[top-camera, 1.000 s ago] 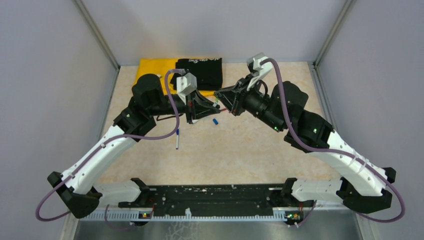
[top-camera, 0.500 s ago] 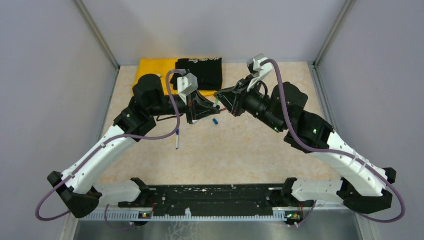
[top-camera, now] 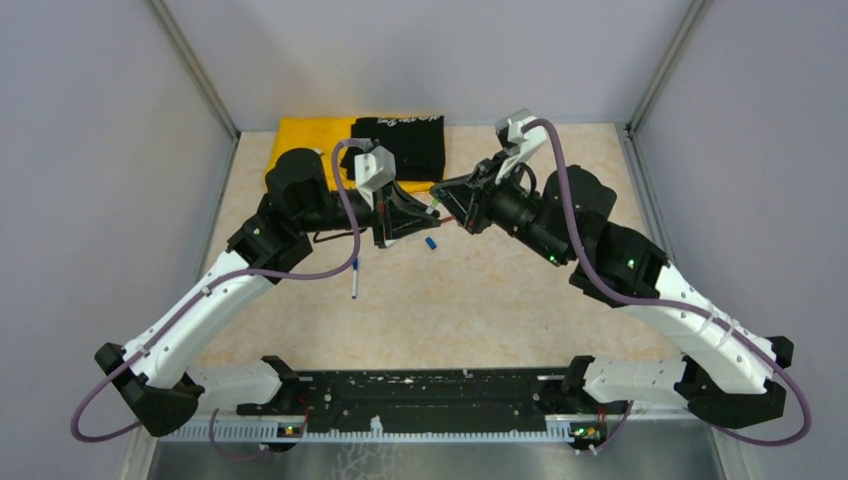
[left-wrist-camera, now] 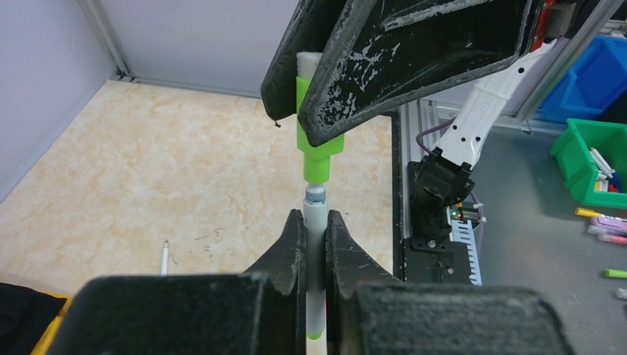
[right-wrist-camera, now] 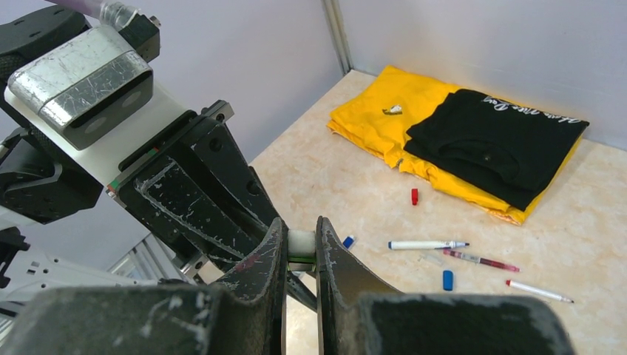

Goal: Insert the pens into the pen caps
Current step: Insert the pen cap onto the pen.

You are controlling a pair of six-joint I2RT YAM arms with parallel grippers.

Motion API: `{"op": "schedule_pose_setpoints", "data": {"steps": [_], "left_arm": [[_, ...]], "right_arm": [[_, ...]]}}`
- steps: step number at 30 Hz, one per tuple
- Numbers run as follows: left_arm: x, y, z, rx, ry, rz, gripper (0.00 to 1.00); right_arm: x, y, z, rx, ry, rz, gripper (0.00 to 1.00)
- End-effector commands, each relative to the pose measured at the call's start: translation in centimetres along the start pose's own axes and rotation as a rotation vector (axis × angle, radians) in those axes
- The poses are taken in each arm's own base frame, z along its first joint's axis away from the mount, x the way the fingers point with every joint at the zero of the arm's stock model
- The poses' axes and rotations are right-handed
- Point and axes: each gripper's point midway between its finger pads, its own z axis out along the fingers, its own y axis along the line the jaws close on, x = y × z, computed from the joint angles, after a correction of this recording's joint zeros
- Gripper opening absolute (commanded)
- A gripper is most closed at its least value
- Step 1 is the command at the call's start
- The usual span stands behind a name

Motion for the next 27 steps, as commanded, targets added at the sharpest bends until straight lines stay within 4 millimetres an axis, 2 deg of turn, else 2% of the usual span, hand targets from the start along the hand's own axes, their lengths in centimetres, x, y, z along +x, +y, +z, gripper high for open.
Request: {"op": "schedule_pose_setpoints", "data": {"steps": [1,12,19,23,27], "left_arm": [[-1.7,-0.3,-0.2,0.001,-0.036,0.049,0.00],[-2.1,-0.2,-0.2,-0.007,-0.070,0.036,0.00],[-4.1,0.6,-0.5,-0.083,-0.158,-0.023,0.00],[-6.7,0.7,-1.2,-0.123,-0.251,0.004,0.00],[-7.7,0.6,-1.3,-0.119,-0.282,0.021,0.00]], "right_arm": [[0.1,0.3,0.0,-0.013,-0.002,0.007,0.00],[3.5,0.0,0.7,-0.013,0.057,0.041,0.00],[6.0,0.1,0.6,-0.029,0.104,0.081,0.00],[9.1,0.1,0.5,-0.044,0.180,0.104,0.00],[13.1,0.3,0.6,-0.069,0.302,0.115,0.00]]}}
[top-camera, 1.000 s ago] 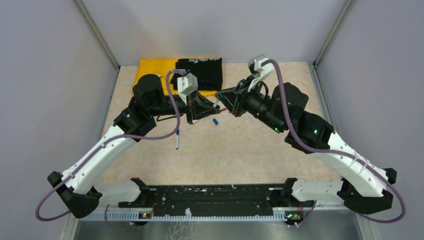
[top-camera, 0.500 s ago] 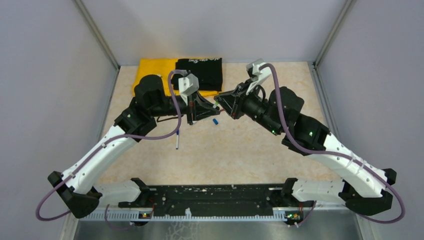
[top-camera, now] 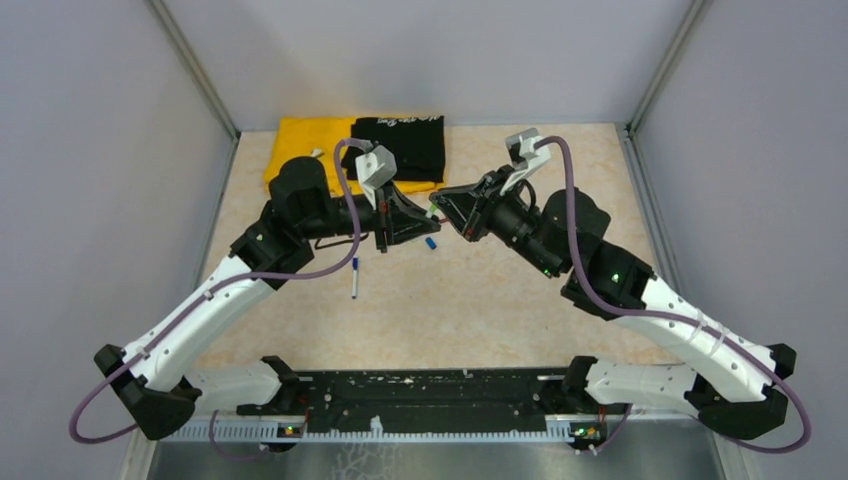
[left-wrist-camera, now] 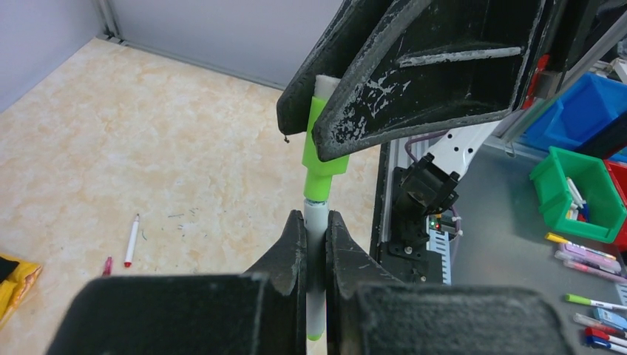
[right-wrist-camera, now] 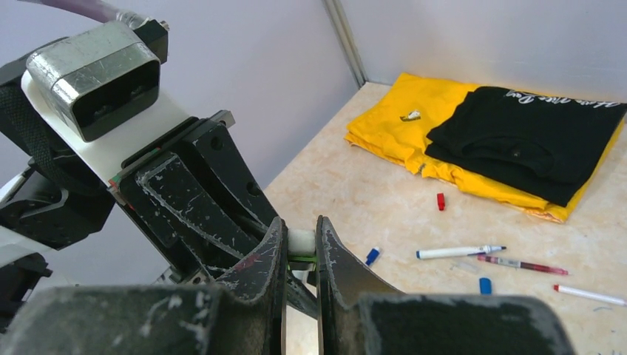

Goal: Insert the pens into the pen caps
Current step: Insert the pen cap onto the pen.

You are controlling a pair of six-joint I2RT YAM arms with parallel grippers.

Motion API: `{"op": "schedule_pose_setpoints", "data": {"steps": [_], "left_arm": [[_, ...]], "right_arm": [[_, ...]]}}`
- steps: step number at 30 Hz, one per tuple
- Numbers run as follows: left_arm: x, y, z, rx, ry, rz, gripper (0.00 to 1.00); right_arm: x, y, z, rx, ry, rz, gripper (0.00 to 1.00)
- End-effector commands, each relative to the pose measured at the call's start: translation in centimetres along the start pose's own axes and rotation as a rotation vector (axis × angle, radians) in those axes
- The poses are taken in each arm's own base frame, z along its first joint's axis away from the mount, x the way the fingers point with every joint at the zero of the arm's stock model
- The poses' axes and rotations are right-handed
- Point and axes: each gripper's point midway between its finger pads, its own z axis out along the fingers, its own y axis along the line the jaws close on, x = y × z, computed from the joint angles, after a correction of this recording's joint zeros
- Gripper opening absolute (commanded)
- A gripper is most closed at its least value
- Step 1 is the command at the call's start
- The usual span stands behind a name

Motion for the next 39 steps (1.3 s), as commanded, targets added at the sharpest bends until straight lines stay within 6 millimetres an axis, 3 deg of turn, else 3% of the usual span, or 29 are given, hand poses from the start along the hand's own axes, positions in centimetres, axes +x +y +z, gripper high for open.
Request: {"op": "schedule_pose_setpoints", "data": {"steps": [1,9,21,32,39], "left_arm": [[-8.9,-1.1,-1.2,-0.023,-0.294,0.157,0.00],[-9.8,-1.4,-1.1,-0.002,-0.306,0.206,0.00],[-11.5,-0.7,-1.9,-0.075,-0.383,0.236,0.00],[-12.1,-0.2,-2.0,-0.104,-0.413,0.238,0.00],[-11.6,0.1,-1.7,-0.106,-0.411,0.226,0.00]], "right_arm": [[11.3,-0.3,-0.6,-0.052,0.377,0.004,0.00],[19.6,-0.5,-3.1,-0.155,0.660,-0.022,0.00],[28.6,-1.7,-5.9,-0.162,0.814,0.102,0.00],[31.6,-0.6,-7.1,-0.173,0.861,0.305,0.00],[31.9,-0.3,-7.4,-0.165,0.883,0.351,0.00]]}}
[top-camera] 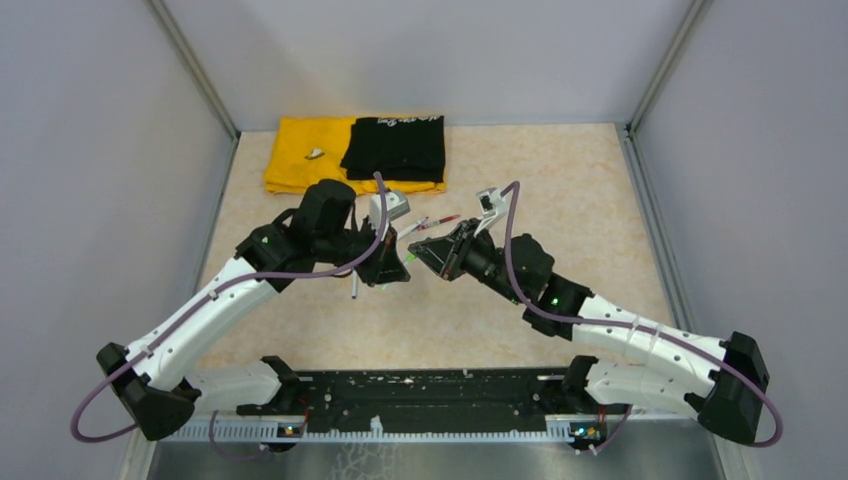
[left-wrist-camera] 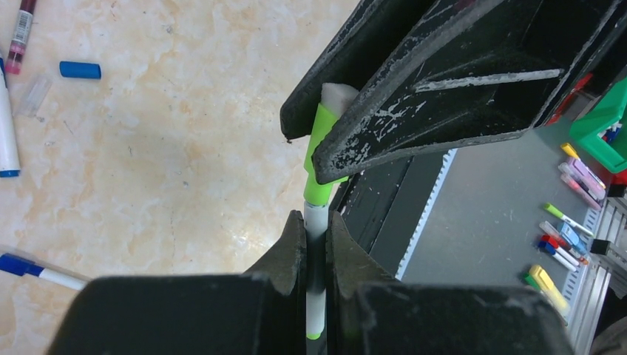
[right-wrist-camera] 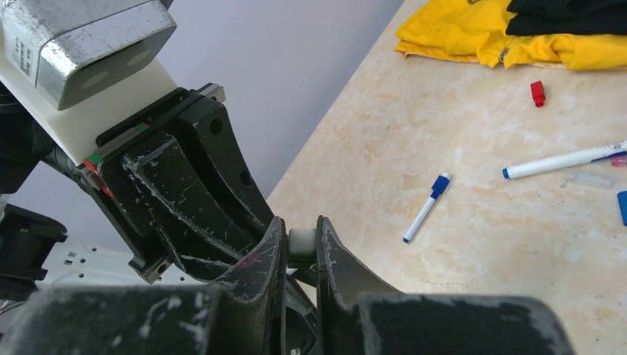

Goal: Insert the pens into the pen caps
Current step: Insert the pen cap onto the pen.

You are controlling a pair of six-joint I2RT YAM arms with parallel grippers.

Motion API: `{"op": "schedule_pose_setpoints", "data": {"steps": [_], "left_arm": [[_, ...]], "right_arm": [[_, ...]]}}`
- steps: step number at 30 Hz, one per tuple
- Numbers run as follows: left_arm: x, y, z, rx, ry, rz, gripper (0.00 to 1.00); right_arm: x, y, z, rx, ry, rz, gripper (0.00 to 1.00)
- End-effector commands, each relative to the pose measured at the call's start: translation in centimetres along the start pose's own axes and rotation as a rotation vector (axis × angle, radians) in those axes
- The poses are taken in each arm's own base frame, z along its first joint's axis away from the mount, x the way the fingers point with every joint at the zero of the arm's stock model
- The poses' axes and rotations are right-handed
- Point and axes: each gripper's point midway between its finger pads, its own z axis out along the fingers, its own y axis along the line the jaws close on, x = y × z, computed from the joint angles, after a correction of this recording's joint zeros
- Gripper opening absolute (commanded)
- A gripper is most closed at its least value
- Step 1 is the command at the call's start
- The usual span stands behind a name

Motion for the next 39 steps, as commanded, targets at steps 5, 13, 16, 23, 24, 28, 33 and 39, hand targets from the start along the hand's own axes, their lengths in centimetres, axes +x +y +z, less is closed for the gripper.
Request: {"op": "schedule_pose_setpoints", "data": {"steps": [5,13,16,23,24,28,33,39], "left_arm": [[-21.7,-6.9,-9.4,0.097,-0.942,0.421,0.00],[-22.7,-6.7,-10.8,0.073,-1.046,0.379,0.00],[-23.3,-6.8,-10.9,0.079,-1.063,0.380,0.00],[-23.8,-6.9,-10.8,0.088,-1.081,0.385,0.00],[-23.9,-6.9,-10.8,0.089,-1.082,0.385,0.00],[-24.0,-7.0,-10.6,0.100,-1.076,0.391,0.00],[-24.0,-7.0,-10.2,0.111,-1.068,0.389,0.00],[-24.1,-7.1,-10.1,0.115,-1.065,0.391,0.00]], "right_arm": [[17.5,-3.2,-7.2,0.059,0.739,0.086,0.00],[13.0,-4.2,-5.2,0.115,0.620,0.157,0.00],[12.1,-3.4,-4.4,0.083,0.601,0.155,0.00],[12.5,-2.7,-4.4,0.046,0.631,0.172,0.00],[12.7,-2.7,-4.5,0.043,0.641,0.176,0.00],[13.1,-3.1,-4.7,0.051,0.649,0.162,0.00],[12.6,-2.5,-4.0,0.059,0.616,-0.024,0.00],[12.3,-1.3,-3.4,0.053,0.584,-0.159,0.00]]}}
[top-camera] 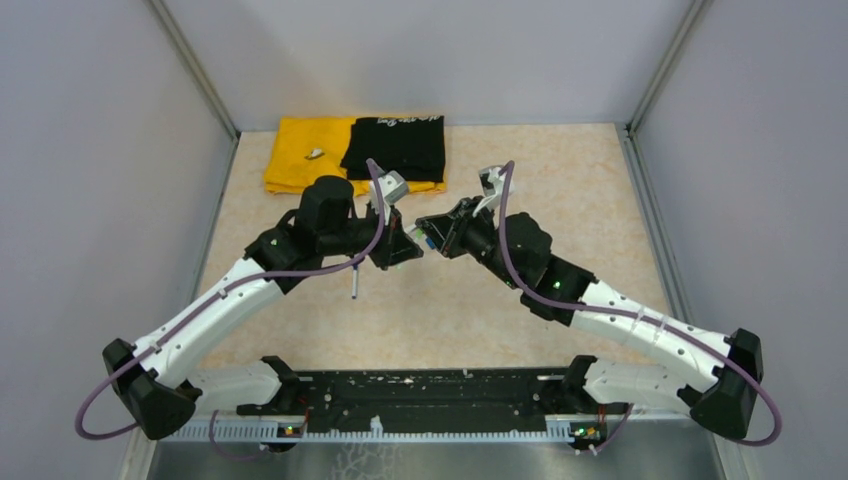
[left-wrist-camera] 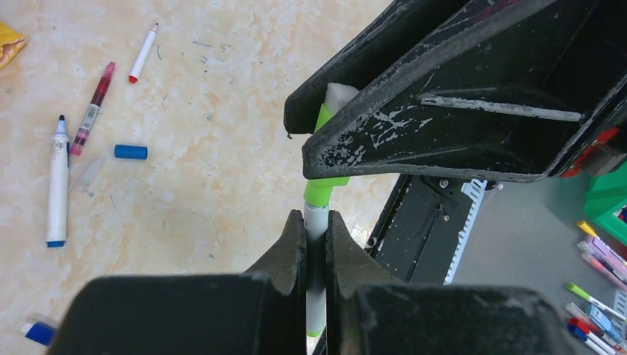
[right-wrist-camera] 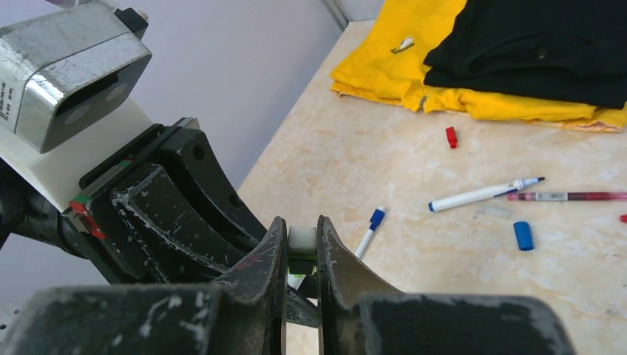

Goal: Insert the pens into the pen caps
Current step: Insert the pen cap onto the pen.

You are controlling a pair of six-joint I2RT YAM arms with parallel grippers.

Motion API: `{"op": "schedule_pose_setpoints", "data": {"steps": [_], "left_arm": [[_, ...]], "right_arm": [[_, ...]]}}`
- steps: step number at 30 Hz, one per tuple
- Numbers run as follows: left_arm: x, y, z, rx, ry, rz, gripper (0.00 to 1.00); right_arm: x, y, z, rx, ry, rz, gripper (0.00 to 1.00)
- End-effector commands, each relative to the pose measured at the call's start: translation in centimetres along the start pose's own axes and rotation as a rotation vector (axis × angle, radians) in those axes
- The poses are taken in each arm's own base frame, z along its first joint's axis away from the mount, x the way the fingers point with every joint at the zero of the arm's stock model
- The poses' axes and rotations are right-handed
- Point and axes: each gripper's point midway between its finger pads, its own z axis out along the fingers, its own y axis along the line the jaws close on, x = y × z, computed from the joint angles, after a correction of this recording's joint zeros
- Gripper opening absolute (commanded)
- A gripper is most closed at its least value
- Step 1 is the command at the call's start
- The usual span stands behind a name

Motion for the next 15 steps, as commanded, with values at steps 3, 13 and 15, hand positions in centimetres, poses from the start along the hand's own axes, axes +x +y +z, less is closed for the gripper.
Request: {"op": "schedule_pose_setpoints", "data": {"steps": [3,13,15], "left_arm": [[-22.2,-8.0,-8.3,0.184,-0.885,0.344,0.00],[-23.1,-8.3,-9.4,0.174,-0.931,0.356,0.00],[-23.4,-8.3,-9.7,0.165,-0.944,0.363,0.00]], "right_arm": [[16.5,0.8,-5.6,-0.118,0.618,-0.059,0.00],[18.8,-1.7,-6.0,-0.040,0.708,0.110,0.00],[18.7,-2.3,-6.1,-0.040,0.712,0.162,0.00]]}}
